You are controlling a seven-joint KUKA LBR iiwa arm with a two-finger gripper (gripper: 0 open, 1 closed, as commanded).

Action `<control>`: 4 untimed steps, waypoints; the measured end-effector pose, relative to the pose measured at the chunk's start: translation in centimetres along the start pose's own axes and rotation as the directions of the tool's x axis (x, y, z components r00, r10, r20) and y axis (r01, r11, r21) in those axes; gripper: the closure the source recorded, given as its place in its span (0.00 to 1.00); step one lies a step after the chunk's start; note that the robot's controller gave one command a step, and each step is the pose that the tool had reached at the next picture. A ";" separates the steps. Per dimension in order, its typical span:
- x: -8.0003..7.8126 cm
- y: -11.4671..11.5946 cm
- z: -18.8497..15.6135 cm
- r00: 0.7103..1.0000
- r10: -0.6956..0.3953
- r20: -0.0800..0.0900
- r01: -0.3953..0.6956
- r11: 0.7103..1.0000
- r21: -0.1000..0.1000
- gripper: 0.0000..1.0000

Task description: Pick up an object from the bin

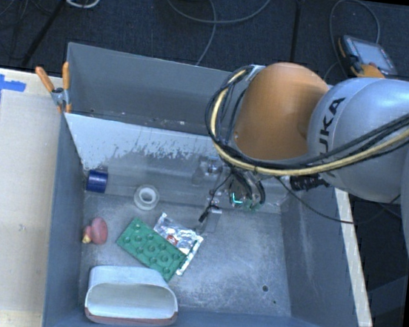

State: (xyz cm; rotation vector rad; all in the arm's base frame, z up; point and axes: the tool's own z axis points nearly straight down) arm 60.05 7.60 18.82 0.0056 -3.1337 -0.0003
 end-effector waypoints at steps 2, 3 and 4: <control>4.1 1.9 11.7 0.948 -0.317 0.006 0.317 0.948 0.003 1.00; 1.2 1.2 -0.6 0.956 -0.293 0.018 0.293 0.956 0.005 1.00; -0.1 -0.8 -7.2 0.734 -0.679 0.012 0.679 0.734 0.010 1.00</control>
Offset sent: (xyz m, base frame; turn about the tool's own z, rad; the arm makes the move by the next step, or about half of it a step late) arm -0.0425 0.0198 -0.1182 -0.3295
